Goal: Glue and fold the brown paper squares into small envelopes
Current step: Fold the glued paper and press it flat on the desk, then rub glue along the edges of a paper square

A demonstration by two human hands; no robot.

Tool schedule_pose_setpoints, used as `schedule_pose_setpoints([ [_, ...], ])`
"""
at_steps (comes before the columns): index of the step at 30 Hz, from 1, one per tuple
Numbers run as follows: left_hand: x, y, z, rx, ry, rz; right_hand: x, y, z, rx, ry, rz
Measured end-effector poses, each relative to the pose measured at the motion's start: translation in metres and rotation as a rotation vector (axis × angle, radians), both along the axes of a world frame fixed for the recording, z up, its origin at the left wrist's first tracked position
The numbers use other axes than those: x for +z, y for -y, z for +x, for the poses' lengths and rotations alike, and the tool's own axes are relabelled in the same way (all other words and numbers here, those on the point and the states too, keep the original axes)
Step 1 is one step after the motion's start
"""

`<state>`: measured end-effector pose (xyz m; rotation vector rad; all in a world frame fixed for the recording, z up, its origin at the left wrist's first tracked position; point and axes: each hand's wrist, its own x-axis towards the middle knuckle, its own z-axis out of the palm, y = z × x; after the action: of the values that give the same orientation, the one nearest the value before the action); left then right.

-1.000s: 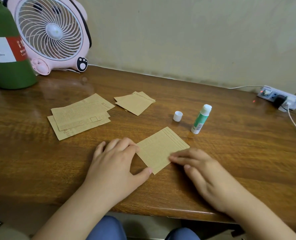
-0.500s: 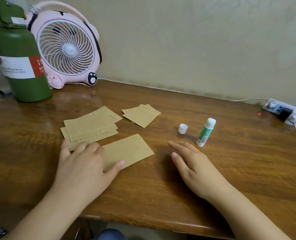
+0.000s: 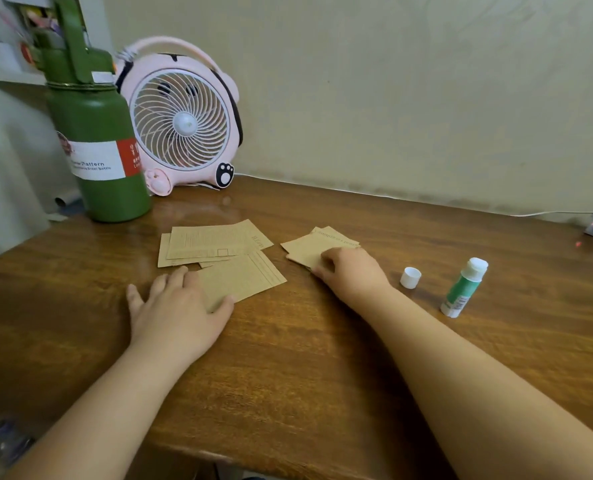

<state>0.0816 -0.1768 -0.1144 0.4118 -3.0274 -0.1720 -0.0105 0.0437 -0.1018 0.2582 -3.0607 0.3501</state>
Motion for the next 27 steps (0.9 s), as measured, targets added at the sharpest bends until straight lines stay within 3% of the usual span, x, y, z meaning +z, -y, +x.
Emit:
schedule_pose_setpoints([
  [5, -0.004, 0.000, 0.003, 0.002, -0.082, -0.005, -0.005, -0.025, 0.036, 0.163, -0.160, 0.272],
  [7, -0.006, -0.003, 0.006, -0.080, -0.195, 0.009, -0.008, -0.035, 0.061, 0.180, -0.314, 0.352],
  [10, -0.008, -0.019, 0.014, -0.286, -0.403, 0.024, -0.001, -0.048, 0.101, 0.173, -0.502, 0.298],
  [13, -0.002, -0.048, 0.028, -0.419, -0.502, 0.119, 0.005, -0.054, 0.146, 0.252, -0.520, 0.270],
  [16, 0.010, -0.082, 0.043, -0.555, -0.481, 0.270, -0.003, -0.055, 0.175, 0.245, -0.379, 0.264],
  [19, 0.014, -0.110, 0.047, -0.770, -0.322, 0.421, 0.004, -0.054, 0.184, 0.207, -0.153, 0.198],
  [22, 0.007, -0.128, 0.044, -0.889, -0.227, 0.485, 0.025, -0.076, 0.191, 0.129, 0.126, -0.078],
  [24, 0.001, -0.134, 0.044, -0.914, -0.218, 0.470, 0.029, -0.096, 0.187, -0.004, -0.015, -0.312],
  [26, -0.002, -0.140, 0.044, -0.940, -0.240, 0.438, 0.024, -0.118, 0.163, -0.239, -0.260, -0.429],
  [27, -0.001, -0.144, 0.045, -0.952, -0.252, 0.415, 0.019, -0.129, 0.147, -0.355, -0.288, -0.466],
])
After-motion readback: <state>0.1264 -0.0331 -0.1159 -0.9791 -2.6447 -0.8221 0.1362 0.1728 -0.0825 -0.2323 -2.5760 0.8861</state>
